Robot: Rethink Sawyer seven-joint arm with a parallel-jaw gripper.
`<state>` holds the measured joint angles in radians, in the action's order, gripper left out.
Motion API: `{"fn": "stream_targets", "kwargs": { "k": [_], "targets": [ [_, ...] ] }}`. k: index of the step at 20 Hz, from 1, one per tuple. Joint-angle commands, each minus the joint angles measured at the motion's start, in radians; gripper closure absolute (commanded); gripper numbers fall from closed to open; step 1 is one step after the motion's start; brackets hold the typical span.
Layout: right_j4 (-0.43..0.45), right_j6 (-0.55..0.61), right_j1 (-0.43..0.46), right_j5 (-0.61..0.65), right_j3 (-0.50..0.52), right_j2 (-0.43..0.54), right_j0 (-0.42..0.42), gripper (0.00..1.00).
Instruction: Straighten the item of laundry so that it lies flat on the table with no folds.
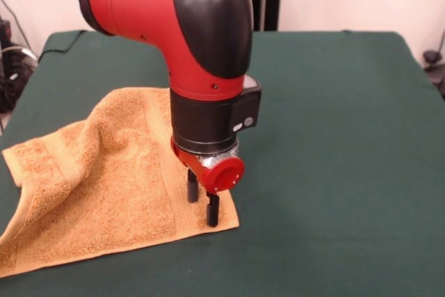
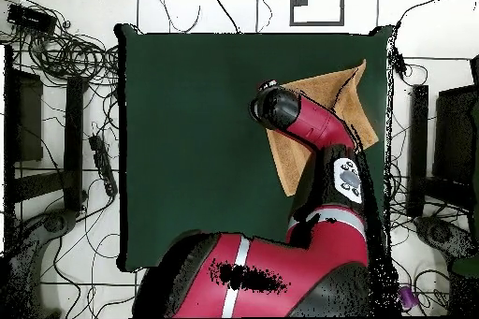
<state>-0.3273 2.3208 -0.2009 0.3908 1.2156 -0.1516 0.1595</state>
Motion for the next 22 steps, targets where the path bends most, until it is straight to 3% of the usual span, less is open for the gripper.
{"fn": "stream_targets", "kwargs": {
  "k": [1, 13, 16, 17, 22],
  "targets": [
    [-0.050, 0.209, 0.070, -0.053, 0.084, 0.081, -0.028, 0.00],
    [-0.061, 0.215, 0.108, -0.065, 0.065, 0.071, -0.035, 0.00],
    [-0.062, 0.234, 0.124, -0.050, 0.044, 0.020, -0.064, 0.00],
    [-0.063, 0.245, 0.131, -0.048, 0.036, -0.002, -0.077, 1.00],
    [-0.075, 0.239, 0.128, -0.031, 0.036, -0.004, -0.077, 1.00]
  ]
}}
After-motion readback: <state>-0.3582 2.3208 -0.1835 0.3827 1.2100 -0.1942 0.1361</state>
